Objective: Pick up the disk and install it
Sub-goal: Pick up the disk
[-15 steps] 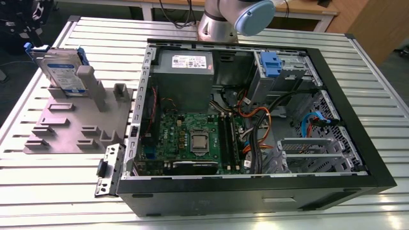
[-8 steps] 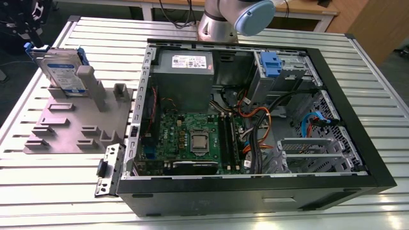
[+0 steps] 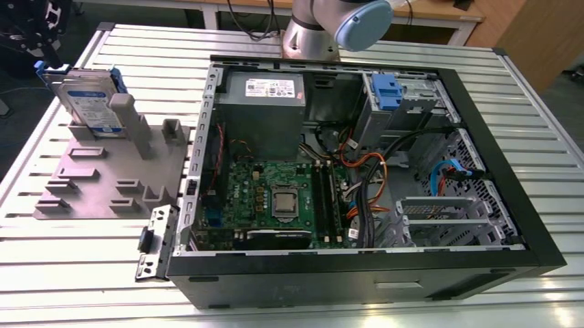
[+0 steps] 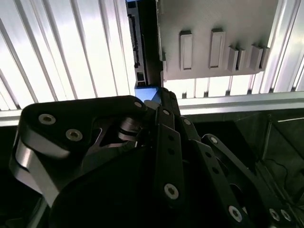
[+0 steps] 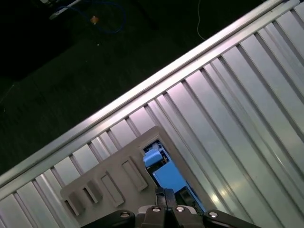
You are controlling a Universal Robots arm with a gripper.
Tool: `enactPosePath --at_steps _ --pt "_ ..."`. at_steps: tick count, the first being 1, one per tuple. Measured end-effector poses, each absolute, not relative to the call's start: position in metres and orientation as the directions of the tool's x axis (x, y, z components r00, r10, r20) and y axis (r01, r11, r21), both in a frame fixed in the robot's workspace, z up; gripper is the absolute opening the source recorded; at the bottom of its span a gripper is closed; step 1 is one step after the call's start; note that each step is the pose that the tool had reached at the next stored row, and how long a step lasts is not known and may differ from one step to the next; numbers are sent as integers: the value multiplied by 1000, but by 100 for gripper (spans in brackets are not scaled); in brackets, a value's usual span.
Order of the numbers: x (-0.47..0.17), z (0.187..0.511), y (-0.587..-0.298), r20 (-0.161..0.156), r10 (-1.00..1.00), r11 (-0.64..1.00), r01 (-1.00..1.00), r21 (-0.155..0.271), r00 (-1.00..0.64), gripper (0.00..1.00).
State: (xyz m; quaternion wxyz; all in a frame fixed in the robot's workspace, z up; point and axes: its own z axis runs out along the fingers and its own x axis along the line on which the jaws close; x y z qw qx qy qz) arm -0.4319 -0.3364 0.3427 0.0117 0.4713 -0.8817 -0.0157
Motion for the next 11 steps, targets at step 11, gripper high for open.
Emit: enactPosePath --at_steps 11 --pt "-432 343 -337 6 -854 520 -853 38 -520 11"
